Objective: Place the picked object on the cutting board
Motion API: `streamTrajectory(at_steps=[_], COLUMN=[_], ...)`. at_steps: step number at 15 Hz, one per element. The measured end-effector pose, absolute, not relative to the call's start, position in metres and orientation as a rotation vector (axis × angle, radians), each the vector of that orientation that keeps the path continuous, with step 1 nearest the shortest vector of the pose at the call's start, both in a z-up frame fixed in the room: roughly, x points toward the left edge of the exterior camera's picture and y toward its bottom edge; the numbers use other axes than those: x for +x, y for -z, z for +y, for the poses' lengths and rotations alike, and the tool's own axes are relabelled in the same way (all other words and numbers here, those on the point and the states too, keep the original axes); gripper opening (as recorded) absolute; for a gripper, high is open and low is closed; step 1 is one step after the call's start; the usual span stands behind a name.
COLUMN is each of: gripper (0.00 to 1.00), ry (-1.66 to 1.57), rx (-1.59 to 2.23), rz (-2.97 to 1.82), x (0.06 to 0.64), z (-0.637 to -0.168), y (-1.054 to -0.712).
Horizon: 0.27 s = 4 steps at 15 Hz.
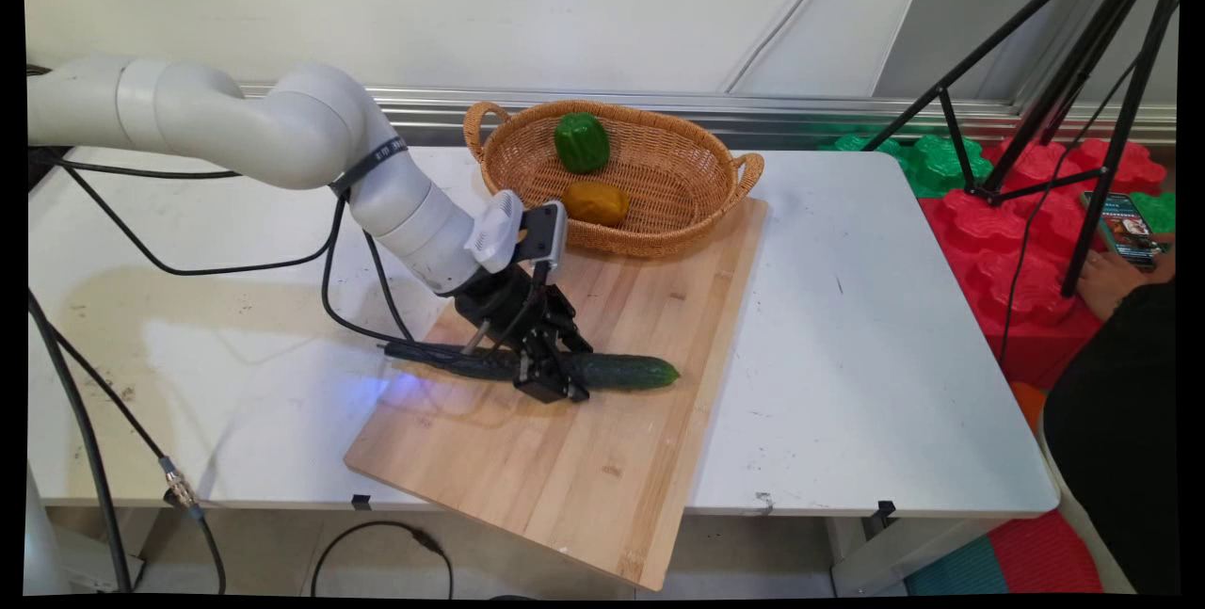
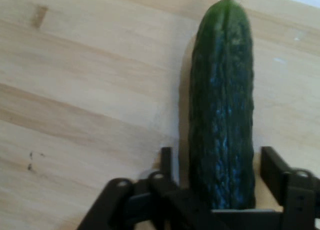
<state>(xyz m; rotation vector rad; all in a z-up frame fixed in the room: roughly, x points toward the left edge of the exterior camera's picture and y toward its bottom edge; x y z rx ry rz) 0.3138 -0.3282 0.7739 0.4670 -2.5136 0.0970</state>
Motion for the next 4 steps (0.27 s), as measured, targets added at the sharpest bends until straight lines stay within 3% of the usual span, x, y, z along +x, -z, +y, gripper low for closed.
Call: streamTrajectory(at_steps=[4], gripper=[1.00], ry=[-0.098], rx=[0.476], rz=[-2.510], x=[0.3108], z=[-0.3310], y=[-0.7712])
